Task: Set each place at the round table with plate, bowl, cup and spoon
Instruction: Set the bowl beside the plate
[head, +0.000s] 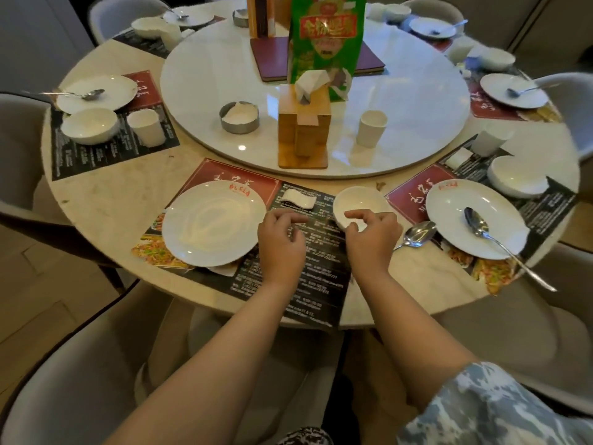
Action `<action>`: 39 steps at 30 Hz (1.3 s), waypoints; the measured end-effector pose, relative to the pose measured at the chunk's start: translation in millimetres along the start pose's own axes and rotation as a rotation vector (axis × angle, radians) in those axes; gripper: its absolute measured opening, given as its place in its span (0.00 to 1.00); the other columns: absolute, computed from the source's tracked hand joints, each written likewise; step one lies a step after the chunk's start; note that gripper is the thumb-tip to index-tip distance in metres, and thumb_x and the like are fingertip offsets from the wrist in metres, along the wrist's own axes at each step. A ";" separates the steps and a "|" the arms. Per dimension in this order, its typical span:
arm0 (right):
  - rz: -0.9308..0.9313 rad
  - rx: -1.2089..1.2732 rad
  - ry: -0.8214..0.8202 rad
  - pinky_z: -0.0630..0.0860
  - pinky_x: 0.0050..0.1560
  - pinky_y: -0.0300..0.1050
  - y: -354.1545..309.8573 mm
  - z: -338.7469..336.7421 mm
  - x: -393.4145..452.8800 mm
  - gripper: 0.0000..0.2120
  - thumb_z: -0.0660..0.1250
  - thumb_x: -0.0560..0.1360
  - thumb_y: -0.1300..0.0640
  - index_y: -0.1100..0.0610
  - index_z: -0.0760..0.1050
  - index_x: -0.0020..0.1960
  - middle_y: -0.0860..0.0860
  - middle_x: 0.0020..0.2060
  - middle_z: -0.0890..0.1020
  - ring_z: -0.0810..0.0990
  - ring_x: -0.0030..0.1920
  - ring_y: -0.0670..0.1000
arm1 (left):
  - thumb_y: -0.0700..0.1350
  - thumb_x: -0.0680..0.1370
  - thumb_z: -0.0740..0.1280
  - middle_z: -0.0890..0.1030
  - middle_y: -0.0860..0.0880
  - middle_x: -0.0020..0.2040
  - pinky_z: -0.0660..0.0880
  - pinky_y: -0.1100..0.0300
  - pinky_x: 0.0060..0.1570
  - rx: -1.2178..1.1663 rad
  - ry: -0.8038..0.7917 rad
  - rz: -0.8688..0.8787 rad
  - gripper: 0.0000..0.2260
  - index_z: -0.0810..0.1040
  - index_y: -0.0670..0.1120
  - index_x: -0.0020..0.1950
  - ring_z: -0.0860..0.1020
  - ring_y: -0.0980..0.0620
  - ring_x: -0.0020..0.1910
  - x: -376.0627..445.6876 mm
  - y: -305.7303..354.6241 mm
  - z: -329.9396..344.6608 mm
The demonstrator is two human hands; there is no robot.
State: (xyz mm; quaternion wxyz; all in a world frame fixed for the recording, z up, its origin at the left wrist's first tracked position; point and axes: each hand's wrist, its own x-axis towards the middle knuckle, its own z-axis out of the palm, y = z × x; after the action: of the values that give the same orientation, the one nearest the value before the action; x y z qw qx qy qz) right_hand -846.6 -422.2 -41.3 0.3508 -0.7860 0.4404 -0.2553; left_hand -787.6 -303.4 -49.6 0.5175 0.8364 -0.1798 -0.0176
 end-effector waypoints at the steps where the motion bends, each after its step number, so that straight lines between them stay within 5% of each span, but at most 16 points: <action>1: 0.009 -0.034 -0.014 0.57 0.52 0.33 5.2 -5.2 8.2 0.12 0.64 0.74 0.63 0.51 0.82 0.51 0.51 0.51 0.69 0.65 0.57 0.52 | 0.36 0.76 0.64 0.73 0.55 0.54 0.68 0.72 0.51 -0.019 -0.016 -0.015 0.11 0.80 0.50 0.51 0.72 0.60 0.54 2.0 5.0 9.5; 5: 0.066 -0.068 -0.082 0.58 0.59 0.37 26.0 -17.3 40.4 0.19 0.65 0.74 0.64 0.50 0.76 0.62 0.54 0.63 0.67 0.62 0.68 0.55 | 0.39 0.79 0.62 0.73 0.55 0.59 0.68 0.77 0.43 -0.082 -0.049 -0.132 0.13 0.77 0.50 0.62 0.71 0.69 0.48 10.6 21.0 42.8; 9: 0.125 -0.023 -0.179 0.67 0.65 0.49 36.0 -20.5 65.2 0.26 0.63 0.76 0.64 0.51 0.67 0.73 0.55 0.67 0.67 0.66 0.69 0.55 | 0.42 0.81 0.62 0.72 0.52 0.64 0.67 0.75 0.42 -0.141 -0.062 -0.227 0.17 0.72 0.48 0.70 0.72 0.63 0.52 22.7 26.1 69.3; 14: 0.185 0.092 -0.222 0.74 0.60 0.50 39.7 -21.1 70.7 0.27 0.60 0.73 0.70 0.56 0.68 0.70 0.56 0.66 0.72 0.72 0.64 0.56 | 0.41 0.80 0.63 0.76 0.49 0.67 0.72 0.65 0.54 -0.146 -0.084 -0.297 0.19 0.71 0.49 0.71 0.76 0.55 0.61 24.5 24.9 81.3; 23: 0.079 0.201 -0.319 0.74 0.56 0.44 18.0 -1.2 15.6 0.21 0.61 0.73 0.69 0.54 0.73 0.64 0.51 0.60 0.76 0.75 0.59 0.49 | 0.44 0.80 0.64 0.73 0.55 0.60 0.67 0.74 0.44 -0.102 0.121 -0.312 0.14 0.78 0.52 0.65 0.73 0.61 0.52 -10.3 7.9 14.5; 30: 0.039 0.200 -0.384 0.70 0.54 0.40 9.7 18.9 -20.2 0.21 0.61 0.74 0.69 0.56 0.74 0.64 0.51 0.61 0.75 0.75 0.59 0.50 | 0.41 0.78 0.66 0.75 0.55 0.57 0.73 0.63 0.56 -0.072 0.183 -0.326 0.14 0.79 0.48 0.64 0.76 0.56 0.54 -28.2 -17.9 -20.0; 35: 0.019 0.186 -0.379 0.72 0.55 0.41 8.6 20.1 -25.4 0.21 0.61 0.74 0.69 0.56 0.74 0.65 0.51 0.61 0.75 0.75 0.60 0.50 | 0.41 0.78 0.66 0.74 0.51 0.62 0.71 0.69 0.51 -0.060 0.170 -0.321 0.15 0.78 0.49 0.64 0.76 0.56 0.55 -33.7 -23.3 -22.2; 39: 0.021 0.169 -0.390 0.73 0.54 0.42 9.3 18.8 -18.1 0.18 0.64 0.75 0.63 0.53 0.75 0.64 0.49 0.59 0.76 0.76 0.58 0.50 | 0.39 0.77 0.66 0.68 0.56 0.59 0.72 0.63 0.58 -0.009 0.196 -0.292 0.16 0.76 0.50 0.64 0.72 0.56 0.59 -24.1 -14.8 -20.3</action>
State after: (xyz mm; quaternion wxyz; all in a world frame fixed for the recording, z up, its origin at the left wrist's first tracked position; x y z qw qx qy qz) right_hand -846.7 -403.6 -62.0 0.4967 -0.7836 0.3495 -0.1305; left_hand -801.5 -272.3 -56.8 0.5280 0.8491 -0.0051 -0.0118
